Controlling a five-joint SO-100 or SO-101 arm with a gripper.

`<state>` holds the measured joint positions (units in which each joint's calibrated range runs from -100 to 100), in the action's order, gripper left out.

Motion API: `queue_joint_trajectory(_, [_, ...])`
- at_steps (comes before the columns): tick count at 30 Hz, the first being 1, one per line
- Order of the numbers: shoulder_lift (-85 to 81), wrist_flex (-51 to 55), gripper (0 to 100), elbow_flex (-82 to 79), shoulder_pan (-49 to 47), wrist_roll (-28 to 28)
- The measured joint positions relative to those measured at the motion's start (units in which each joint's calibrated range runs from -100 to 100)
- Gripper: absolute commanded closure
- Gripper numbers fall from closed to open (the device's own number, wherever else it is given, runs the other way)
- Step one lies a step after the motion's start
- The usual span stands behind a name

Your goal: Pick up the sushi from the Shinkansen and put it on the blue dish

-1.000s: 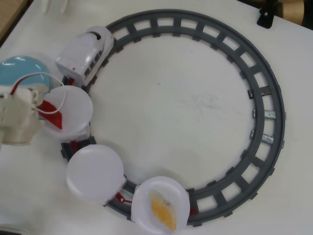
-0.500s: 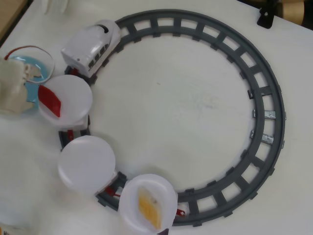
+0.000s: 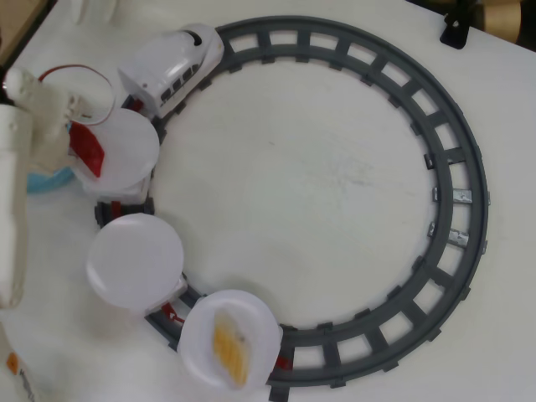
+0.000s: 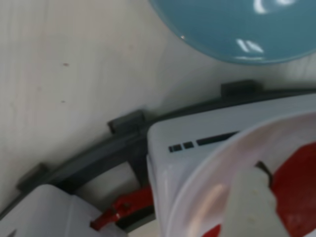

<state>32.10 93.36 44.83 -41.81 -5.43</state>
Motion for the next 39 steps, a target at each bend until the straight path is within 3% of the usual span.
queue_joint_trajectory(9, [9.19, 0.0, 76, 13.36, 1.23, 1.35])
queue_joint_trajectory(16, [11.98, 0.0, 91, 16.38, 1.31, 1.76])
queue_joint_trajectory(27, [12.06, 0.0, 93, 16.83, 4.0, 2.33])
queue_joint_trajectory(39, [12.15, 4.79, 93, 32.02, 2.04, 4.19])
